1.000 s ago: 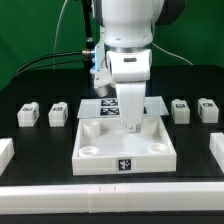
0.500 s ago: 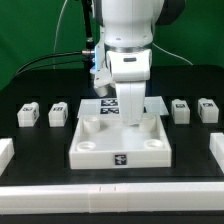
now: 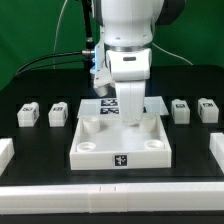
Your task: Assemble one leg
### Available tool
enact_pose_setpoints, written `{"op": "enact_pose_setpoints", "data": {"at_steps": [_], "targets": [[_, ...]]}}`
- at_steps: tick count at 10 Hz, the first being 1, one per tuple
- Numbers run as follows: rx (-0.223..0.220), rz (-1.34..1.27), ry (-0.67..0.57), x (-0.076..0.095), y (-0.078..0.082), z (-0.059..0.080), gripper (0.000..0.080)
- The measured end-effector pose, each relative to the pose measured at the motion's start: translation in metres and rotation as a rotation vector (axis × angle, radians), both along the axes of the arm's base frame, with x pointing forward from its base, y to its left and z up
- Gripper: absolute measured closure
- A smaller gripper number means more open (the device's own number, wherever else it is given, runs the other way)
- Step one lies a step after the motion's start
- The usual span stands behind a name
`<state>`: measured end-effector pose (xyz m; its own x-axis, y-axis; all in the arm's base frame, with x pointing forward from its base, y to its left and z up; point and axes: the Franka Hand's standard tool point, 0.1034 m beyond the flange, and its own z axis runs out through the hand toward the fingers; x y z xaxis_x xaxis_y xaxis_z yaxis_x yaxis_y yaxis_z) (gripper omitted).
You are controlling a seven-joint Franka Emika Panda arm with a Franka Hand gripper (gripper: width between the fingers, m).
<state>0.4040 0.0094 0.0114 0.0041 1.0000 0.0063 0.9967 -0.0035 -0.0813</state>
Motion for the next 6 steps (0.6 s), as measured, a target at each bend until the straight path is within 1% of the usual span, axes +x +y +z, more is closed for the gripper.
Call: {"op": "enact_pose_setpoints", "data": {"at_steps": [3,4,6], "targets": [[0.000,-0.004,-0.002,0.001,0.001,0.000,0.0735],[-0.001,-0.014,-0.007,0.004,0.003,0.001,0.0735],[0.001,-0.020,-0.023,0.016,0.012,0.003,0.0735]]}}
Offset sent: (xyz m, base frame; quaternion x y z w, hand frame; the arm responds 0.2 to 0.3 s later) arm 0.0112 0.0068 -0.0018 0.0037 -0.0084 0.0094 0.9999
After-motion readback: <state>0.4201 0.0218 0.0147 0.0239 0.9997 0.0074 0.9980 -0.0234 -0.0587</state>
